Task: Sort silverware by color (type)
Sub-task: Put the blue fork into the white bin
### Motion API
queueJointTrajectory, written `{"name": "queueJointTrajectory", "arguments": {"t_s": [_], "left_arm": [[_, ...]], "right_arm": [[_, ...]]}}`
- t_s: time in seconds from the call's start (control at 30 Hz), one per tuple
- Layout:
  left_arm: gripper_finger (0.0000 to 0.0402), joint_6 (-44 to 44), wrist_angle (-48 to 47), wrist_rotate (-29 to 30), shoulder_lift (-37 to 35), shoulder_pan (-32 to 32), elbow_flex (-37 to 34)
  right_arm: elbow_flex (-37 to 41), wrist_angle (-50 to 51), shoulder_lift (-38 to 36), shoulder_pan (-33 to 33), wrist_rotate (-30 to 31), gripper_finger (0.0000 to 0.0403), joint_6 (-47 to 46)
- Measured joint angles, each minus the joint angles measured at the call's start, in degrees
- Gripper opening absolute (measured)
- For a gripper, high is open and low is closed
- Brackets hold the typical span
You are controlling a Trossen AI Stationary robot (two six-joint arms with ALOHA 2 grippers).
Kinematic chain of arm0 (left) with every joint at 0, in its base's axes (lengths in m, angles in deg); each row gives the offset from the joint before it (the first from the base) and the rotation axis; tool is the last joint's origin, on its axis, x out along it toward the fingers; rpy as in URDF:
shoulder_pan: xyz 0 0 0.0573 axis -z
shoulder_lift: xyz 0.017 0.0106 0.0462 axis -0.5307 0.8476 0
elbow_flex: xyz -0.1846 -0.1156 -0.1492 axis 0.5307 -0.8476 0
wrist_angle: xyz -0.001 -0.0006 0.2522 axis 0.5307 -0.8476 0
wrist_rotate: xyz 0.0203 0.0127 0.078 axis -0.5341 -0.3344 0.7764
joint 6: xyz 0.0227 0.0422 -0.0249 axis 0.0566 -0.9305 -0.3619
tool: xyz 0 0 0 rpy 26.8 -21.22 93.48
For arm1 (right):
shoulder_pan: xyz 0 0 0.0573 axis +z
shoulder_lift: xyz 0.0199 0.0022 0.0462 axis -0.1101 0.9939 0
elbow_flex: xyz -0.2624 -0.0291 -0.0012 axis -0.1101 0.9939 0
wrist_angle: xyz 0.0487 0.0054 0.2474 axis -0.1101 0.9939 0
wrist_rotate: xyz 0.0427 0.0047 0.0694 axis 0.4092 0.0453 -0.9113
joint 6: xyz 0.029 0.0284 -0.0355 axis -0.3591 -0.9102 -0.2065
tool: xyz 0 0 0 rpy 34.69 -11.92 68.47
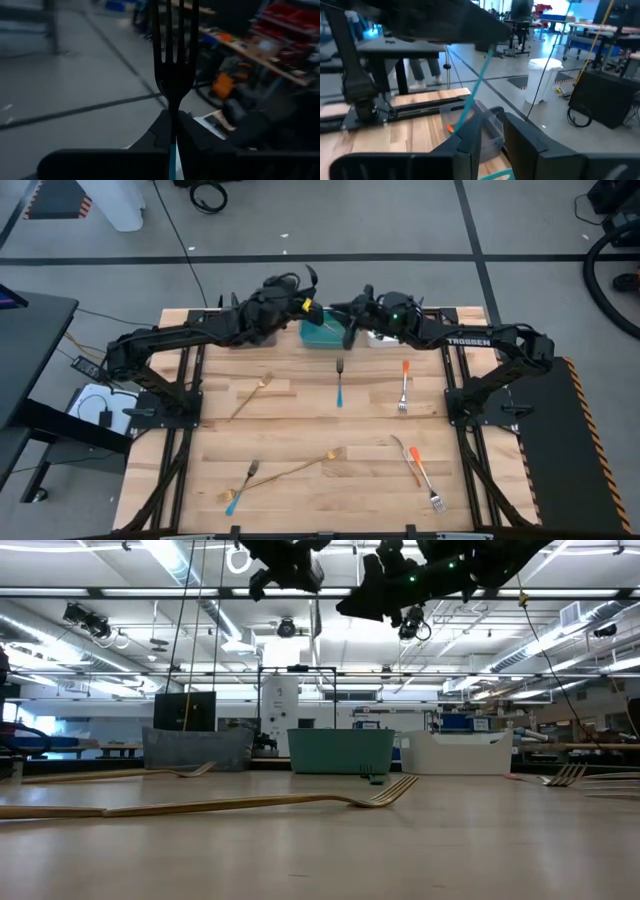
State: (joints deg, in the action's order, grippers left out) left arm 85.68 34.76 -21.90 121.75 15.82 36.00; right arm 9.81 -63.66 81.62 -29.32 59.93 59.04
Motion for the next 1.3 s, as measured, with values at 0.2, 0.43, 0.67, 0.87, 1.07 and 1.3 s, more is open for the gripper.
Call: {"name": "queueJointTrajectory", "arguments": {"t_s": [0.2,0.43,0.67,0.87,1.07,1.3], "left_arm": [[0.0020,-4.0,6.5,-5.8,0.0,-0.6,0.0],[0.0020,-5.3,6.7,-9.9,0.0,-2.5,0.0],[0.0020,-7.5,7.0,-12.1,0.0,-3.0,0.0],[0.0020,-10.1,7.2,-12.8,0.0,-3.0,0.0],[0.0020,-12.0,7.1,-14.0,0.0,-3.2,0.0],[0.0021,-15.4,6.8,-14.5,0.1,-3.5,-0.1]], "right_arm": [[0.0,-2.2,0.0,0.5,0.0,0.0101,-3.8],[0.0,-6.2,0.0,2.3,2.7,0.0101,-5.8],[-0.5,-9.6,2.6,2.5,5.7,0.0101,-11.2],[-6.2,-9.5,7.8,3.4,7.4,0.0101,-10.2],[-10.2,-4.8,10.5,3.4,9.3,0.0095,-8.5],[-10.9,-1.3,10.3,3.4,9.8,0.0010,-7.7]]}}
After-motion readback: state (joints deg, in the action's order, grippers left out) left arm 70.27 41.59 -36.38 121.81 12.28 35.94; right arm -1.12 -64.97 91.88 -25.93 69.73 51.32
